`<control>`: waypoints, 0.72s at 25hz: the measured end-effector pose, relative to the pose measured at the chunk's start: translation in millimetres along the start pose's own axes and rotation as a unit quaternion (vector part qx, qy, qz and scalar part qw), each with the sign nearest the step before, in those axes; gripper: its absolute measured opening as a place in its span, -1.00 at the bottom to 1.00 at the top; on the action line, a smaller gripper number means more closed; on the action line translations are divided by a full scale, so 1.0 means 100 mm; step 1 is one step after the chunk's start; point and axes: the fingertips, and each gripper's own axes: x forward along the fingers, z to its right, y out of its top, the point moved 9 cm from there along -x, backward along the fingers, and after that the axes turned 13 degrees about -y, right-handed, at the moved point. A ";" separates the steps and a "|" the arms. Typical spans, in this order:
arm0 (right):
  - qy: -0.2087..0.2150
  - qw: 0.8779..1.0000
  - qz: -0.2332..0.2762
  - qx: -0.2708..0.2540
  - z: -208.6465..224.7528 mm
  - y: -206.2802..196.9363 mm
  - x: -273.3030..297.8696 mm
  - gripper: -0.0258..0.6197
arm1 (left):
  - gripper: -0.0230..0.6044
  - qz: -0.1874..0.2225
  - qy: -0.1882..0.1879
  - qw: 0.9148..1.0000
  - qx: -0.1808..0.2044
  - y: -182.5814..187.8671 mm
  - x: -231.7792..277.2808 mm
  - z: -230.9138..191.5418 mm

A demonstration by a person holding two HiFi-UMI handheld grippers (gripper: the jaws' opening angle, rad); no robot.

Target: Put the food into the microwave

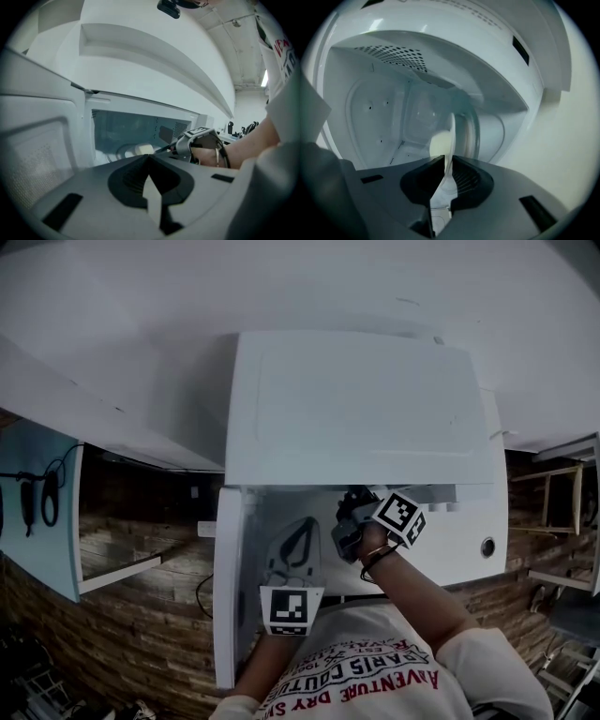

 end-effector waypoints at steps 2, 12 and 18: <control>0.003 0.999 0.017 -0.033 -0.03 0.00 -0.01 -0.75 | -0.91 0.000 0.001 1.000 0.000 0.00 -0.01 0.00; -0.041 0.940 -0.064 -0.333 -0.21 0.03 -0.04 -0.24 | -0.91 0.009 0.000 1.000 -0.024 0.00 -0.05 0.00; -0.090 0.854 -0.119 -0.498 -0.31 0.02 -0.08 -0.23 | -0.91 0.015 -0.001 1.000 -0.027 0.02 -0.09 0.02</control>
